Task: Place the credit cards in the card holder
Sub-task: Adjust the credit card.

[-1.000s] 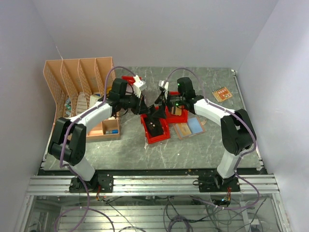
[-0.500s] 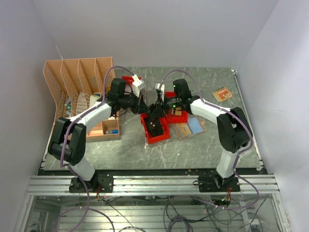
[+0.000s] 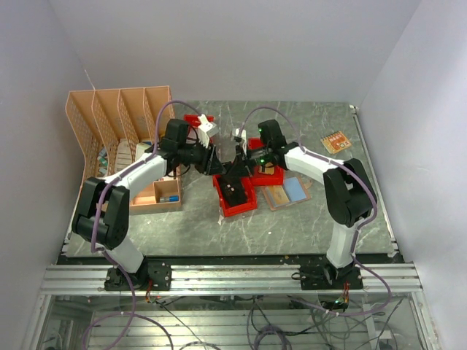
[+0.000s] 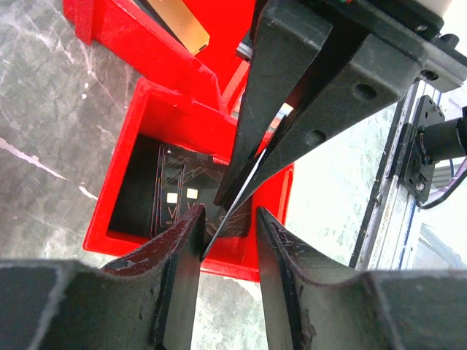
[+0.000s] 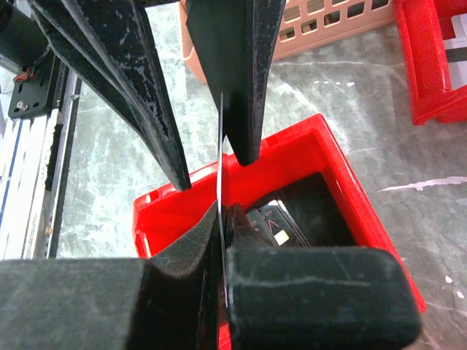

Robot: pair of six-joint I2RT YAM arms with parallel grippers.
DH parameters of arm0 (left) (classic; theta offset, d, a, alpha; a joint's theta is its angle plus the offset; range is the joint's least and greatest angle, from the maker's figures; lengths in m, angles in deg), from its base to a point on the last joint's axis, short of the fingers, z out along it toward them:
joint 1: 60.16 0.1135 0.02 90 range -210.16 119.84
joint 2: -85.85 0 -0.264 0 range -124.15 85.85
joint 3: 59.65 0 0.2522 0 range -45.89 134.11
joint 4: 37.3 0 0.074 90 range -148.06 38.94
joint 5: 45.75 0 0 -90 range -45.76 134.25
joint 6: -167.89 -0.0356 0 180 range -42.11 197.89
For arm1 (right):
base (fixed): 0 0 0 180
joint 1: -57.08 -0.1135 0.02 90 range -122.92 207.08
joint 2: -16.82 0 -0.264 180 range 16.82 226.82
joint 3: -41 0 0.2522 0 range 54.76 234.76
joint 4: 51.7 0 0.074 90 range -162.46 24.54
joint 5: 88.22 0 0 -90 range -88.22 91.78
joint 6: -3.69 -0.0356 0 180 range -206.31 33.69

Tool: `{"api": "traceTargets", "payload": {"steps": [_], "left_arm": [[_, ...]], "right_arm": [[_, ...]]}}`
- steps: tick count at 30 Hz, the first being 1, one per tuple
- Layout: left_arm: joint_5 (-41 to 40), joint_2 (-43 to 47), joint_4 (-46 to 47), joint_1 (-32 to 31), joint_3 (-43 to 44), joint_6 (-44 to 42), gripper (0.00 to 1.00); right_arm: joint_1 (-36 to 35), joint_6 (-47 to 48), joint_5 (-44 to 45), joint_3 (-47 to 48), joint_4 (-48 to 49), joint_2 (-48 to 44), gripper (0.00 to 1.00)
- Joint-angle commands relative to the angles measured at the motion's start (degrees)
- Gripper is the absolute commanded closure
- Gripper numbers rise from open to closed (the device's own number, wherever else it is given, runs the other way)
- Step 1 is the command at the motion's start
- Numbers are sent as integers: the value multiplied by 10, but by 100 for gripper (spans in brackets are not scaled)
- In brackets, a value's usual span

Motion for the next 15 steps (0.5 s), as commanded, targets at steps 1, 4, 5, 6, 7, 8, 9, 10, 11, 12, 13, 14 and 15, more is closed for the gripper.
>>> {"api": "traceTargets", "payload": {"steps": [1,4,5,6,7,8,9,10,11,12,13,14,15], "left_arm": [[36,16,-16,20,16,-1,51],[60,20,1,26,10,4,45],[64,19,3,26,9,1,44],[70,18,3,26,9,-2,43],[79,16,3,25,8,-6,43],[86,17,6,24,6,-9,43],[90,18,10,22,3,-14,42],[91,23,12,19,0,-21,42],[88,27,14,14,-5,-32,42],[84,33,16,8,-8,-42,42],[79,37,20,1,-13,-49,42],[75,41,32,0,-18,-50,43],[74,43,39,-1,-21,-49,45]], "right_arm": [[8,23,-17,20,-18,10,100],[15,40,-38,27,-42,13,100],[16,48,-45,30,-50,13,100],[16,57,-51,34,-61,15,100],[16,68,-52,38,-71,16,100],[16,74,-54,40,-78,16,100],[15,80,-56,43,-86,19,100],[16,83,-57,48,-92,21,100],[15,88,-58,52,-98,25,100],[15,96,-61,58,-108,28,100],[15,103,-63,63,-117,31,100],[14,111,-67,69,-126,33,100],[14,115,-67,72,-133,34,100]]}}
